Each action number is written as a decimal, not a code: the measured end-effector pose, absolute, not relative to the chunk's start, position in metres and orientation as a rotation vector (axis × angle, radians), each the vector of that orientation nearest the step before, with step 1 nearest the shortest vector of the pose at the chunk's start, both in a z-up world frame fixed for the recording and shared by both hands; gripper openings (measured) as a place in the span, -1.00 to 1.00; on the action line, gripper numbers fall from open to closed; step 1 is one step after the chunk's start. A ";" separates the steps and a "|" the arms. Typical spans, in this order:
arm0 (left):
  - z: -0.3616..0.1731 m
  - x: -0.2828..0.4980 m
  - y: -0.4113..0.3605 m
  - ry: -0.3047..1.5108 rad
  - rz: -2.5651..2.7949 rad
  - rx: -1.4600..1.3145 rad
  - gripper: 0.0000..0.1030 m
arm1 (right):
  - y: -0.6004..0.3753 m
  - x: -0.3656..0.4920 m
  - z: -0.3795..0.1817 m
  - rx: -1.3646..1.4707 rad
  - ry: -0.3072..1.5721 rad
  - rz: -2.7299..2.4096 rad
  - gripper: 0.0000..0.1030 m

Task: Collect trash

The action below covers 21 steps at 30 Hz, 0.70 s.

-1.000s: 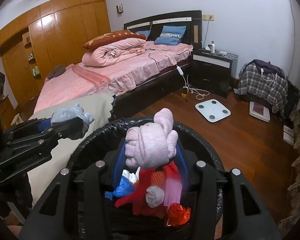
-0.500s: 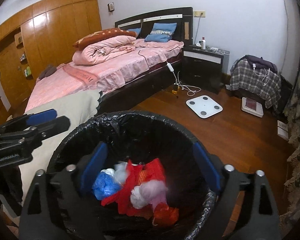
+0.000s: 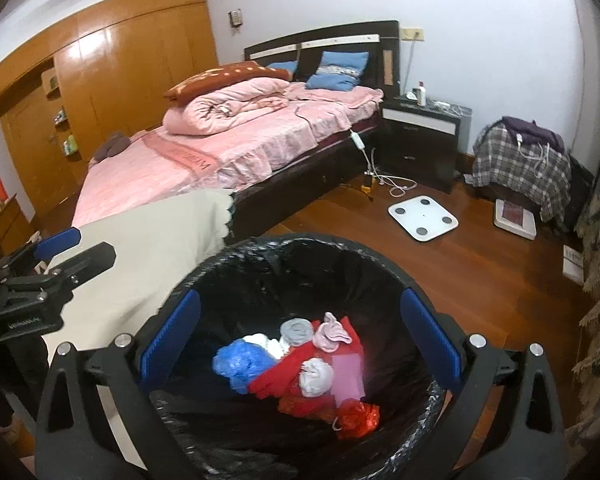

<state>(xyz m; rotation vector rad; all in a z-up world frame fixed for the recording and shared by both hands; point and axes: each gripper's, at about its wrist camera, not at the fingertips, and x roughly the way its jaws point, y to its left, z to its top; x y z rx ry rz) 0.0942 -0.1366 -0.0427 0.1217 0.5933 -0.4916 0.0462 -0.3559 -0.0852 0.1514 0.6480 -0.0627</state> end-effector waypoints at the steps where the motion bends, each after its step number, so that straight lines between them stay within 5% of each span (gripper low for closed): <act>1: -0.039 0.089 -0.132 0.589 -0.481 0.120 0.88 | -0.353 0.045 -0.081 0.153 0.647 -0.054 0.89; 21: 0.003 0.029 -0.089 0.535 -0.404 0.089 0.88 | -0.297 0.010 -0.028 0.130 0.604 0.027 0.89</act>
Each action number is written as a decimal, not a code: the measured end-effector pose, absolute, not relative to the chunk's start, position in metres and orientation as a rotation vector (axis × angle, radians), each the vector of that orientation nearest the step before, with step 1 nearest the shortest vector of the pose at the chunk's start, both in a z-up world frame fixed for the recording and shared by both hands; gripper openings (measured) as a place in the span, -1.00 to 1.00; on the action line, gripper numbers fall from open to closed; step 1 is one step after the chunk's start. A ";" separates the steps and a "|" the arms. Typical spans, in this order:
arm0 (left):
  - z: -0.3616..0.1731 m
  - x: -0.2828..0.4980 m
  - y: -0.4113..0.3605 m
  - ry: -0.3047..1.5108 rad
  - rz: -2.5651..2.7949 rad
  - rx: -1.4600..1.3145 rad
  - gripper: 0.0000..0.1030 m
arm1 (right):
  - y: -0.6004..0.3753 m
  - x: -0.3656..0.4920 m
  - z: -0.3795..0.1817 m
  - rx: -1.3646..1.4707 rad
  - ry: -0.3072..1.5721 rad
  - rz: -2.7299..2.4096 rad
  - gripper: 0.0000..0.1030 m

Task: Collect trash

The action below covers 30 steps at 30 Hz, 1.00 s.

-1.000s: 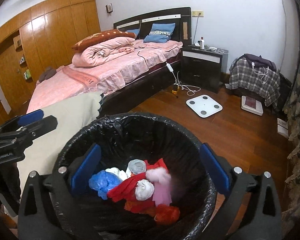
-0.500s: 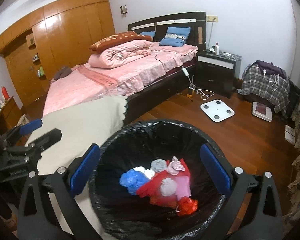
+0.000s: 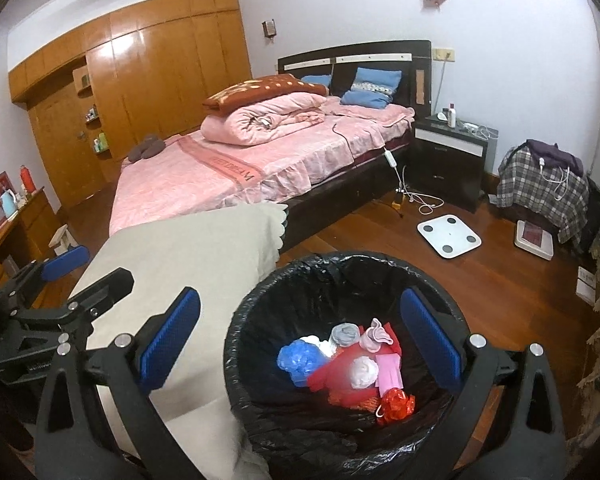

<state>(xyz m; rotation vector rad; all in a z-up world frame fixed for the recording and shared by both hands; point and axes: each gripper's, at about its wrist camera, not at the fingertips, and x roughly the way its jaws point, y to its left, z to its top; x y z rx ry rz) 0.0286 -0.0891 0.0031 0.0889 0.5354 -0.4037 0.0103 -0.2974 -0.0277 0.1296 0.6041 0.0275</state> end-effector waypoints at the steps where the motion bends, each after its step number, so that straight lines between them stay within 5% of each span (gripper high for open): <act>1: 0.004 0.027 -0.088 0.534 -0.403 0.086 0.88 | -0.296 0.009 -0.027 0.127 0.603 0.029 0.89; 30: 0.015 0.016 -0.081 0.507 -0.384 0.076 0.88 | -0.289 0.004 -0.022 0.113 0.587 0.033 0.89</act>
